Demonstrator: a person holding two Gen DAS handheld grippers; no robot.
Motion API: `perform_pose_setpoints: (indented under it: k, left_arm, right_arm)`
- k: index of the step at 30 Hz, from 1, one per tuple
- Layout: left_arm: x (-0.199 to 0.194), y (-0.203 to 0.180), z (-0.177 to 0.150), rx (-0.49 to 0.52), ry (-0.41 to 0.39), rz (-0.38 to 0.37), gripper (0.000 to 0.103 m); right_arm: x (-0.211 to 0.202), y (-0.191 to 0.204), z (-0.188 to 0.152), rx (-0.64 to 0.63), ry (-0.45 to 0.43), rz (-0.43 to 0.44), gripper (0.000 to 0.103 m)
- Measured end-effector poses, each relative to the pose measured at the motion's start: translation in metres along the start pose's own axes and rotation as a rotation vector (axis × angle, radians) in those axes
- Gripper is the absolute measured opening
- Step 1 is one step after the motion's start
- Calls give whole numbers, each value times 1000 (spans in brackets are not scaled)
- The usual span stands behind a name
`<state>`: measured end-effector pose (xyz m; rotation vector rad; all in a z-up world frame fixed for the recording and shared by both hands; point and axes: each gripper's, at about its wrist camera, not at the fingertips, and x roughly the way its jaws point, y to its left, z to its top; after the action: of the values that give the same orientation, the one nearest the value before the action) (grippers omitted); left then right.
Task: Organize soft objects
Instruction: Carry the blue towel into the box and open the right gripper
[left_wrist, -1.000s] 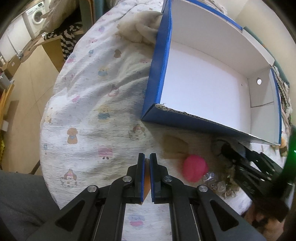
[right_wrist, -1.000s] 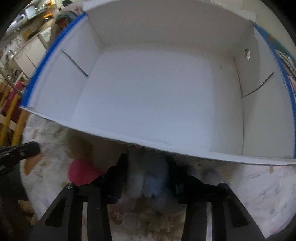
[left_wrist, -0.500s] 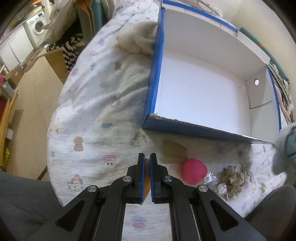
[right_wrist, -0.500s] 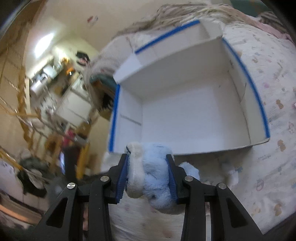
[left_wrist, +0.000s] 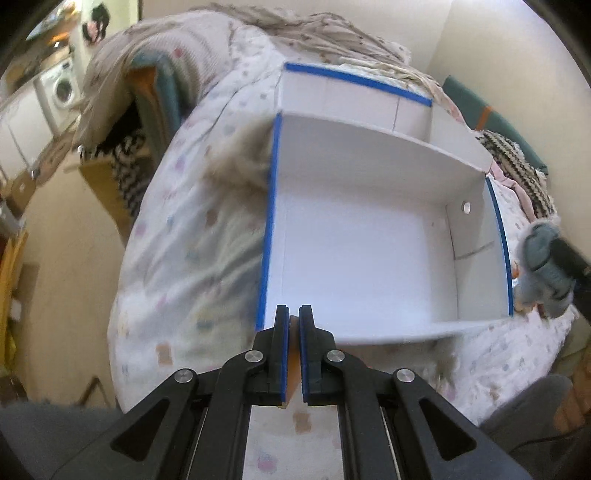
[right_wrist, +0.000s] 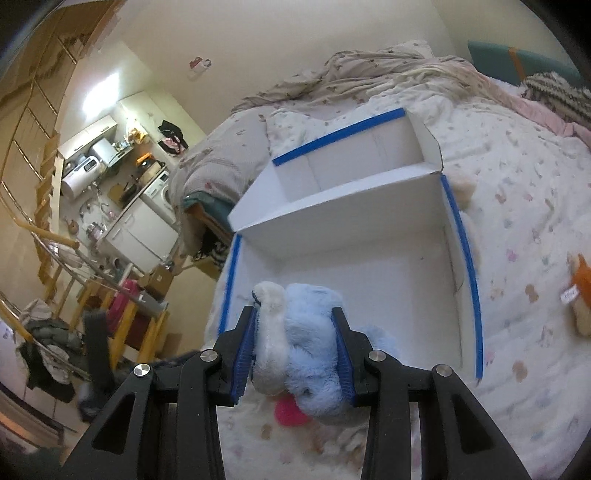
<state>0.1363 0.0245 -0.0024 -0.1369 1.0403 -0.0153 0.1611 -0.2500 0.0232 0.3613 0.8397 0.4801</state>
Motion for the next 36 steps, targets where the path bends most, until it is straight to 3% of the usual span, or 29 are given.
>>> perform_pose_setpoints:
  k: [4,12,18,30,36]
  left_arm:
    - [9,-21,28,51,-26,4,5]
    - [61,-57,52,109,48,39,5]
    - [98,-76,56,147,93,58,5]
    - [144,-80,60,140,128,188,6]
    - [153,-80,58,136,137,201,6]
  right_arm:
    - [24,-19,3,-14,26,-39,41]
    - [66,-51,12,13,76,-90,41]
    - [100,-60,13,10,138,-143,42]
    - [143,-79,2,11,244,-248,45]
    - [139,-80,0,13,226,-262,50]
